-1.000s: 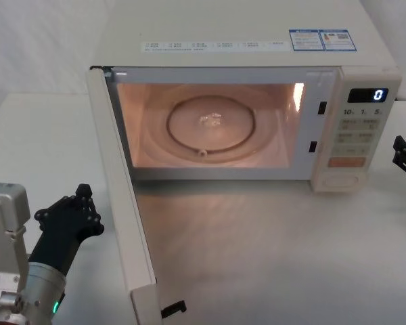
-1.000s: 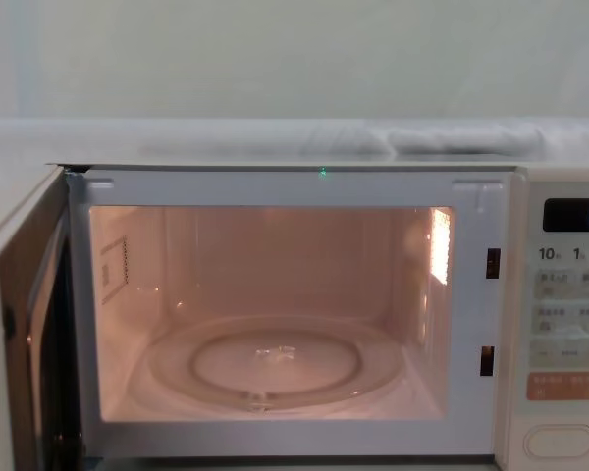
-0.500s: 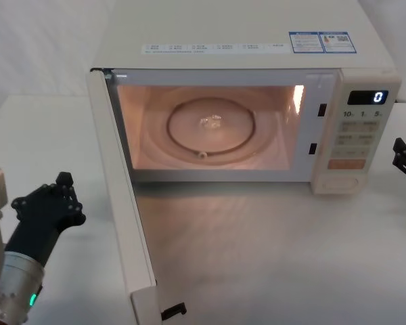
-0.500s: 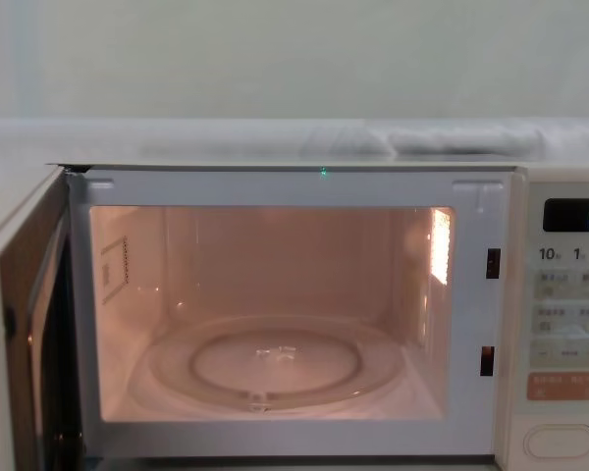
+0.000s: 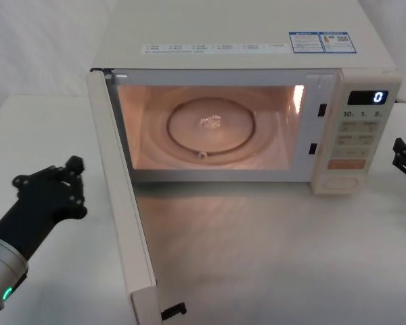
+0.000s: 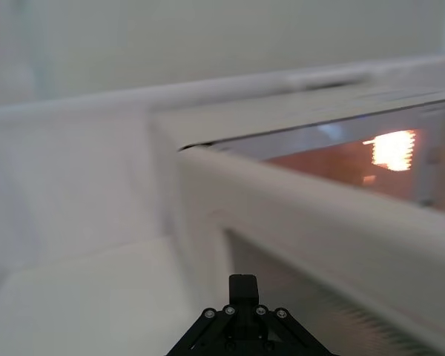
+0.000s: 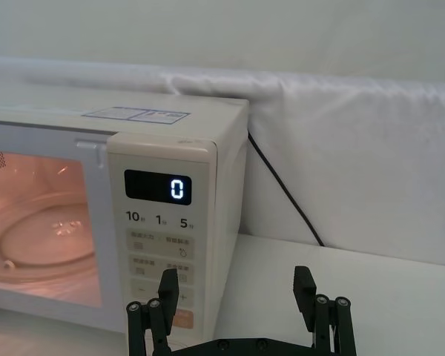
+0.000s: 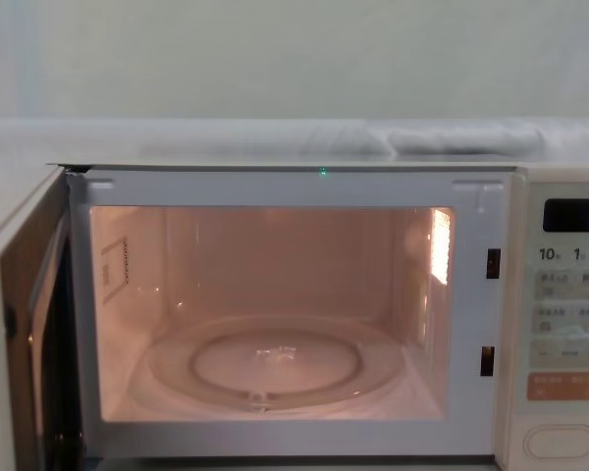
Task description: Press the button to open the microwave door with one hand; close the microwave door with the other hand.
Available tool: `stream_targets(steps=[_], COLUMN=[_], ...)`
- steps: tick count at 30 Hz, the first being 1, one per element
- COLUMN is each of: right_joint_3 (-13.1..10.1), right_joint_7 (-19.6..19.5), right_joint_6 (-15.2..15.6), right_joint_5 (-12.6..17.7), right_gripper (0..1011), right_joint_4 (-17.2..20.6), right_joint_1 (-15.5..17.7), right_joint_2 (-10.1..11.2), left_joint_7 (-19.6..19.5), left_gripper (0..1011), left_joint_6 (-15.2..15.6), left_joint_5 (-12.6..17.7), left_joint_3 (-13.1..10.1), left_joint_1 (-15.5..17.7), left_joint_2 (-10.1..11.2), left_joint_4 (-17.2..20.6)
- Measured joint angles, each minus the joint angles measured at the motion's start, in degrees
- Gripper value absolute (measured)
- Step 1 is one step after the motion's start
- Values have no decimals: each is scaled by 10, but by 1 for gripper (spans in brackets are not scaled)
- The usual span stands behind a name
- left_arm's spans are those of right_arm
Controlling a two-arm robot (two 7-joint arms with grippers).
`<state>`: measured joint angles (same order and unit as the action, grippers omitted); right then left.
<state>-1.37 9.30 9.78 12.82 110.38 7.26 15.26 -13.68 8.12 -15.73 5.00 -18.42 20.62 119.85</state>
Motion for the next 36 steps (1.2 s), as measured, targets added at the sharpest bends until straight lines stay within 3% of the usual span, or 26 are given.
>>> stream_targets(steps=[6,15,24,36], right_joint_3=[0,0,0,0], right_joint_7=[0,0,0,0], right_joint_6=[0,0,0,0], right_joint_5=[0,0,0,0], right_gripper=[1002,1002,1002,1002], right_joint_4=[0,0,0,0], right_joint_1=[0,0,0,0], right_joint_2=[0,0,0,0], left_joint_7=[-60,-97,-124,-140], left_gripper=[0,0,0,0], left_joint_6=[-18,-41,-68,-58], left_joint_5=[-38,-67,-96,-109], left_joint_3=[-7,-22,-52,-131], left_joint_1=[6,17,45,118], left_joint_2=[35,62,65,60], left_joint_4=[-5,-16,-31,-71])
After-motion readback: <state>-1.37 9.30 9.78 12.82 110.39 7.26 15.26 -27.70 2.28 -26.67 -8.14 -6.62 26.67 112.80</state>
